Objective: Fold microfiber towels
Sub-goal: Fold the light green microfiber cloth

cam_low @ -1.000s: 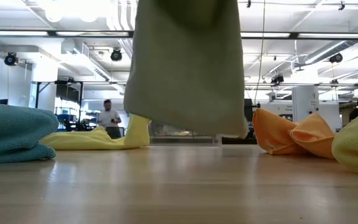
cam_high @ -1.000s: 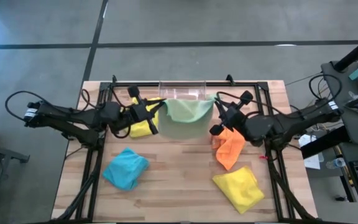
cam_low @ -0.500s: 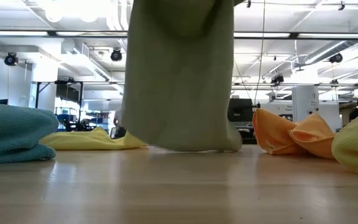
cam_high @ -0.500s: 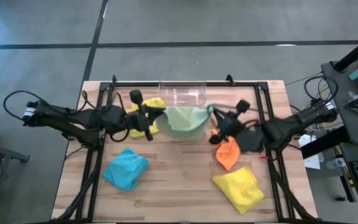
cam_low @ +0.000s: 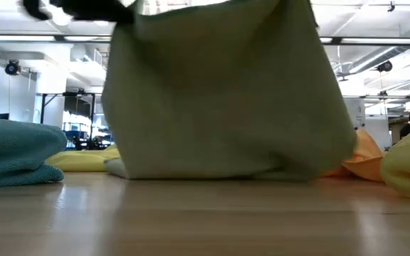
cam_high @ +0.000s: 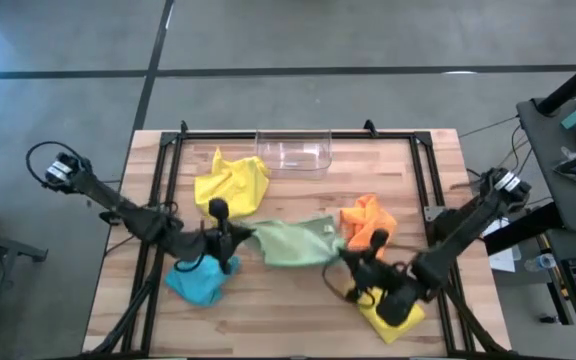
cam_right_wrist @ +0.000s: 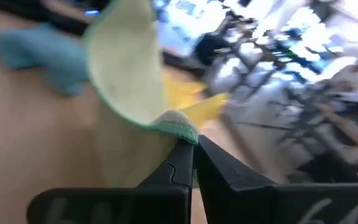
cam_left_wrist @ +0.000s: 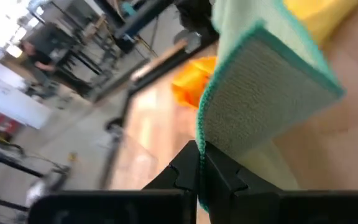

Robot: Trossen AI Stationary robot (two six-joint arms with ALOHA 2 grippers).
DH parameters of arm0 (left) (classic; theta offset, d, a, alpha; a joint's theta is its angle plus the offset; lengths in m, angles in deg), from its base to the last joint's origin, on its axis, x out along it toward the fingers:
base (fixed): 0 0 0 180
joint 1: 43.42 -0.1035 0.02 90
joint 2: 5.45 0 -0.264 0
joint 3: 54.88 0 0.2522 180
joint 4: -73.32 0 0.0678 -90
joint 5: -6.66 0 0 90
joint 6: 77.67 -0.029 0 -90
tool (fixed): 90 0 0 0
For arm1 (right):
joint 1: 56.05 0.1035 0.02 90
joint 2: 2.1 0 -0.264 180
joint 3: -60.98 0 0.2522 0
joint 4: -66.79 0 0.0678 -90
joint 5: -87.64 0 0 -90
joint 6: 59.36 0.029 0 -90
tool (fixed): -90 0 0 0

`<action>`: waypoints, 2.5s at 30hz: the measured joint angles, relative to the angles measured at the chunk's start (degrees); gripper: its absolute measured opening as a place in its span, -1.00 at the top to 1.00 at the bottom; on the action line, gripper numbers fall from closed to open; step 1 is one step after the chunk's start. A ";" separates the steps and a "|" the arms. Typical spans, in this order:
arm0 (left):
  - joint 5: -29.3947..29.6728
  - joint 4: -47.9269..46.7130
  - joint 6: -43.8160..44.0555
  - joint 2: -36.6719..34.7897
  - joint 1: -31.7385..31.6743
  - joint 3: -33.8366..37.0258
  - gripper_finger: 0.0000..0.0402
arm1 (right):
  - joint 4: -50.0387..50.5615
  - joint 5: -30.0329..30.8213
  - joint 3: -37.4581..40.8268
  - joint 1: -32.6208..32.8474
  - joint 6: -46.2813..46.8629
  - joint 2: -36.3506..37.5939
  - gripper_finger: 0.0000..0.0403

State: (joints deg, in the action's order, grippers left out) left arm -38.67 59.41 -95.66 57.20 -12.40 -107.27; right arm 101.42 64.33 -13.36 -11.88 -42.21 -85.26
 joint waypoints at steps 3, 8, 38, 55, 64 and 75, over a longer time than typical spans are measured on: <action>1.17 0.01 5.59 0.00 3.89 3.08 1.00 | -0.23 -3.56 -0.38 1.97 4.94 -4.54 0.96; -3.78 1.48 15.05 1.26 7.18 5.80 1.00 | -0.36 -9.51 -2.87 2.79 11.08 -12.04 0.96; -31.00 8.62 31.21 16.91 7.72 3.27 0.33 | -0.14 -25.91 -6.56 8.46 26.27 -19.36 0.96; -32.84 8.11 33.27 11.82 7.72 0.48 0.10 | -4.13 -32.24 -6.49 9.74 30.83 -19.29 0.62; -32.22 8.19 35.72 12.09 7.72 0.52 0.10 | -4.69 -32.21 -6.49 9.71 30.37 -19.27 0.02; -29.89 8.89 35.23 12.07 7.52 0.61 0.11 | -4.77 -29.70 -6.49 9.69 25.37 -19.27 -0.09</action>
State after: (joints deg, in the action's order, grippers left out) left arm -68.55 68.30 -60.43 69.27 -4.88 -106.66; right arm 96.65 34.63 -19.85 -2.19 -16.83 -104.53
